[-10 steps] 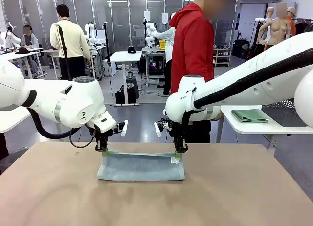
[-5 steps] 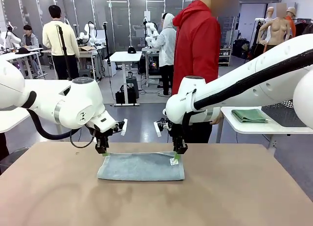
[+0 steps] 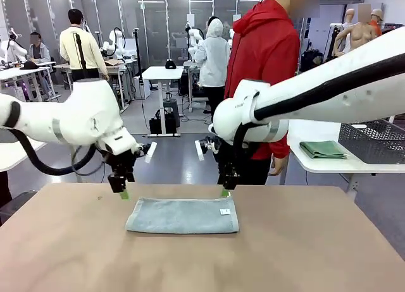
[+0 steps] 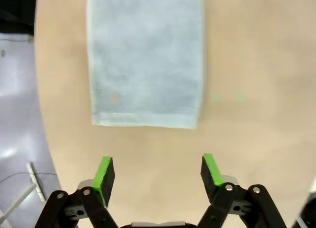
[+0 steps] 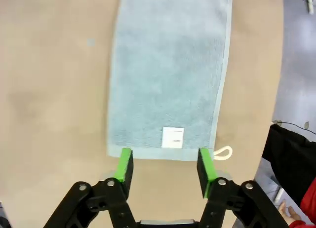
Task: Fold the towels and place them in the basket.
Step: When a person lays out a Towel with hook on the table, fold it in half twice.
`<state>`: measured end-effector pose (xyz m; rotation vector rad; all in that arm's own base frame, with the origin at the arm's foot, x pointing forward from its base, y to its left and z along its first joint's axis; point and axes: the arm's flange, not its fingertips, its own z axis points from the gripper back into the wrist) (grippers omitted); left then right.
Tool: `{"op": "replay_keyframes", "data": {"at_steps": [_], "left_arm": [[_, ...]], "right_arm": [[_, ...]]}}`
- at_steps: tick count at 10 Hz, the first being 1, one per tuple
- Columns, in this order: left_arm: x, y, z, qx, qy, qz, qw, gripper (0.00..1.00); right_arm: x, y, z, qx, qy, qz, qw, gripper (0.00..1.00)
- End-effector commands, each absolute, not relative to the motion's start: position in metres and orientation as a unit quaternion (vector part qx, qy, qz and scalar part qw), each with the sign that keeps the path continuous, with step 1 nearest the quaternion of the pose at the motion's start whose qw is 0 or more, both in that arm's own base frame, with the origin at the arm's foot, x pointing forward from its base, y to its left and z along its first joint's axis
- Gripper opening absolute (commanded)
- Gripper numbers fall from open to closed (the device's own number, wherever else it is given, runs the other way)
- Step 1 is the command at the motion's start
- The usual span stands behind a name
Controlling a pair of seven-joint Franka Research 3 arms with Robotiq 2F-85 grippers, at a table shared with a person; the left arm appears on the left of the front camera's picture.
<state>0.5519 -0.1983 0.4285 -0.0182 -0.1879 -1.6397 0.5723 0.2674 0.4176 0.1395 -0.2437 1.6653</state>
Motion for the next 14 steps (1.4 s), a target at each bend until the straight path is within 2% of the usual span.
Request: {"op": "replay_keyframes", "data": {"at_steps": [1, 2, 3, 5, 6, 9, 10, 11, 12, 14], "left_arm": [[0.515, -0.161, 0.465, -0.036, -0.1, -0.727, 0.679, 1.0], [0.508, -0.149, 0.473, -0.053, -0.125, -0.732, 0.667, 1.0], [0.504, -0.14, 0.475, -0.067, -0.143, -0.733, 0.662, 1.0], [0.503, -0.129, 0.475, -0.073, -0.154, -0.729, 0.663, 1.0], [0.502, -0.126, 0.472, -0.08, -0.157, -0.727, 0.664, 1.0], [0.509, -0.119, 0.465, -0.098, -0.173, -0.729, 0.655, 1.0], [0.51, -0.114, 0.464, -0.116, -0.2, -0.715, 0.66, 1.0], [0.509, -0.099, 0.465, -0.159, -0.237, -0.697, 0.657, 1.0], [0.506, -0.081, 0.468, -0.2, -0.264, -0.678, 0.656, 1.0], [0.501, -0.048, 0.476, -0.244, -0.313, -0.659, 0.638, 1.0]], "right_arm": [[0.522, 0.252, 0.451, 0.074, -0.119, 0.674, 0.725, 1.0], [0.509, 0.247, 0.462, 0.096, -0.148, 0.608, 0.774, 1.0], [0.502, 0.236, 0.47, 0.086, -0.18, 0.529, 0.825, 1.0], [0.486, 0.215, 0.485, 0.116, -0.179, 0.357, 0.91, 1.0], [0.48, 0.206, 0.489, 0.129, -0.178, 0.288, 0.932, 1.0], [0.477, 0.19, 0.47, 0.174, -0.095, 0.153, 0.968, 1.0], [0.477, 0.183, 0.458, 0.176, -0.06, 0.112, 0.976, 1.0], [0.473, 0.182, 0.453, 0.212, -0.049, 0.127, 0.968, 1.0], [0.477, 0.181, 0.464, 0.153, -0.083, 0.155, 0.972, 1.0], [0.477, 0.181, 0.464, 0.153, -0.083, 0.155, 0.972, 1.0]]}}
